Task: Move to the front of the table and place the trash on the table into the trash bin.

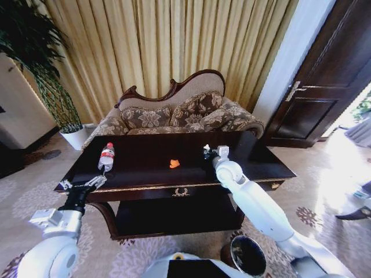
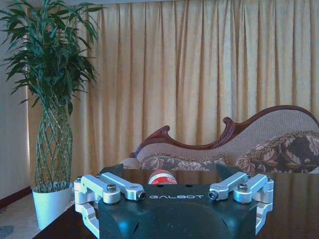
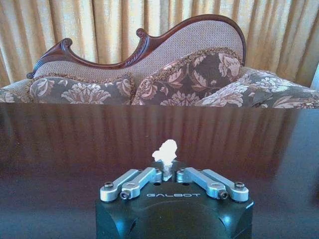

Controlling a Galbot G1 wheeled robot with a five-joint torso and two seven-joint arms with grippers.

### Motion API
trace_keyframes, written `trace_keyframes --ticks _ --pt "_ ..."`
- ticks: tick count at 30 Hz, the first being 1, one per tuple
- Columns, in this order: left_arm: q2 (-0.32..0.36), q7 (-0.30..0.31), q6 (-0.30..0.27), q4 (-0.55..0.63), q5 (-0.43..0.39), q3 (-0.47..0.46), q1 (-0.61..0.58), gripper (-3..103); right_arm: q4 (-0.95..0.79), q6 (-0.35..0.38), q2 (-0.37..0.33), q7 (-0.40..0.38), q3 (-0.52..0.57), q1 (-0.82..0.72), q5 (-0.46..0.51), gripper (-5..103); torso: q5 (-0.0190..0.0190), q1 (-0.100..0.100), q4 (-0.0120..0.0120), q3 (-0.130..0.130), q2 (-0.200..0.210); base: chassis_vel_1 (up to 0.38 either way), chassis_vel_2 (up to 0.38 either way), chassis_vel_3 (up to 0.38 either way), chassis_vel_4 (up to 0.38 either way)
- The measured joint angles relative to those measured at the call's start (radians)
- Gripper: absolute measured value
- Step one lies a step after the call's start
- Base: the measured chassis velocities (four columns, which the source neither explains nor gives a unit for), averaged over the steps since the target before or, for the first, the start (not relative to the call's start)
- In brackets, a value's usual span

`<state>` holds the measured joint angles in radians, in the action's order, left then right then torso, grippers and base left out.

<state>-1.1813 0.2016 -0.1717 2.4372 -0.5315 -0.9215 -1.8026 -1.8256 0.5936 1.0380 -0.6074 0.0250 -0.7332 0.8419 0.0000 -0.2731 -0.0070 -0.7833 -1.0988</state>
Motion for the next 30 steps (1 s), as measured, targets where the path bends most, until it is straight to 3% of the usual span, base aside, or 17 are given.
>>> trace_keyframes --ticks 3,9,14,23,30 --pt "-0.001 0.000 0.000 0.002 0.000 -0.001 -0.001 100 -0.009 -0.008 -0.001 0.000 0.001 -0.008 -0.002 1 0.0000 0.000 0.0001 0.000 0.000 0.000 0.000 0.000 0.000" --pt "-0.004 0.001 0.000 0.003 0.001 0.003 0.000 100 -0.043 -0.073 -0.005 0.013 0.008 -0.027 -0.009 1 0.0001 0.000 0.0001 0.000 0.000 0.000 0.000 0.000 0.000" --pt "-0.004 0.003 0.000 0.004 0.001 0.004 0.002 100 -0.094 -0.150 -0.026 0.072 0.046 -0.068 -0.056 1 0.0000 0.000 0.0002 0.000 0.000 0.000 0.000 0.000 0.000" --pt "-0.003 0.002 0.011 -0.001 0.000 0.004 0.003 100 -0.237 -0.277 -0.070 0.194 0.204 -0.280 -0.144 0 0.0002 0.000 0.0000 0.000 0.000 0.000 0.000 0.000 0.000" --pt "0.002 0.001 0.015 -0.005 -0.013 0.000 0.009 100 -0.314 -0.312 -0.076 0.251 0.293 -0.379 -0.172 0 0.0000 0.000 0.0001 0.000 0.000 0.000 0.000 0.000 0.000"
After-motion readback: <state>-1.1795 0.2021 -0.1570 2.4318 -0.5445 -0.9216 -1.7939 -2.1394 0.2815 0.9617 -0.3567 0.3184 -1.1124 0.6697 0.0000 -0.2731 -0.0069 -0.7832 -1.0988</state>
